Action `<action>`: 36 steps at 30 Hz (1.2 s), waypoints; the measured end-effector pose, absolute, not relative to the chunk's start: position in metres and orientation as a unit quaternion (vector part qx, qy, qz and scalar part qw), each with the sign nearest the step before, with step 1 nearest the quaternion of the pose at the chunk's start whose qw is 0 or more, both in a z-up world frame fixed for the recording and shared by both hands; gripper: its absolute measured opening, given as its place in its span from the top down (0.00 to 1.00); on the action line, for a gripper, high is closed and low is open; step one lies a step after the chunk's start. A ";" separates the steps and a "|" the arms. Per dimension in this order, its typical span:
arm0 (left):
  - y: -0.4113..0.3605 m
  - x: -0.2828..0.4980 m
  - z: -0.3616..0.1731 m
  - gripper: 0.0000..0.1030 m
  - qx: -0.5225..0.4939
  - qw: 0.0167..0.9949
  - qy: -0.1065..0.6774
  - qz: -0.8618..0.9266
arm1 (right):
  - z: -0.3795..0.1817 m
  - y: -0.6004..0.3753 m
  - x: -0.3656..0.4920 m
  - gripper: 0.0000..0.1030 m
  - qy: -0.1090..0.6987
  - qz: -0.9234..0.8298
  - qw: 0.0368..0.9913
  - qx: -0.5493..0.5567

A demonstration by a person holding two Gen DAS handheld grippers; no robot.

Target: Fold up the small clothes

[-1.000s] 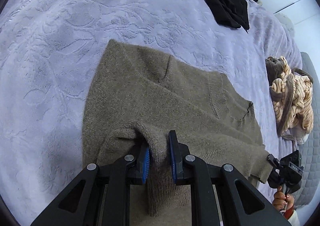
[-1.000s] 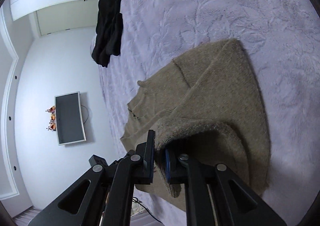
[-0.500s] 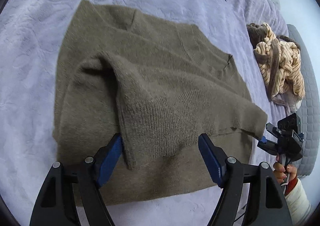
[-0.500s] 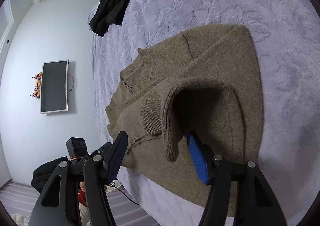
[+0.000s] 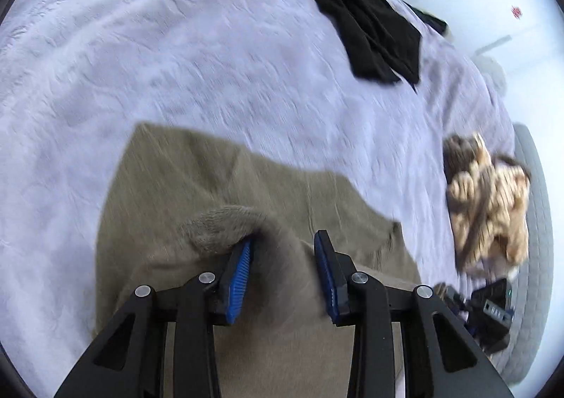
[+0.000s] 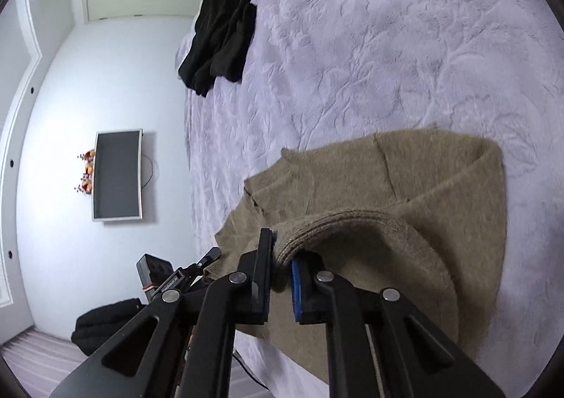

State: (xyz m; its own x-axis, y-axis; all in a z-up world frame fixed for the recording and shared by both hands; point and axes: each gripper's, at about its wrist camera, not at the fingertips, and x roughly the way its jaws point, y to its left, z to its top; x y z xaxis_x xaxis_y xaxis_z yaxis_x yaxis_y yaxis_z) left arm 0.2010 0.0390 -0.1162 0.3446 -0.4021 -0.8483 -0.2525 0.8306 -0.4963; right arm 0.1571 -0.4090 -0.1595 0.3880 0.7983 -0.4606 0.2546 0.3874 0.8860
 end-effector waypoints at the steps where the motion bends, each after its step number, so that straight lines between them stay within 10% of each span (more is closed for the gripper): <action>1: 0.041 0.205 -0.113 0.63 -0.286 0.774 0.564 -0.040 | -0.161 -0.412 0.161 0.80 0.518 0.196 0.655 0.514; 4: 0.040 0.208 -0.094 0.39 -0.242 0.804 0.543 -0.021 | -0.160 -0.422 0.162 0.31 0.516 0.175 0.664 0.513; 36: 0.054 0.212 -0.132 0.39 0.005 0.782 0.620 -0.054 | -0.130 -0.355 -0.006 0.31 0.569 0.118 0.701 0.414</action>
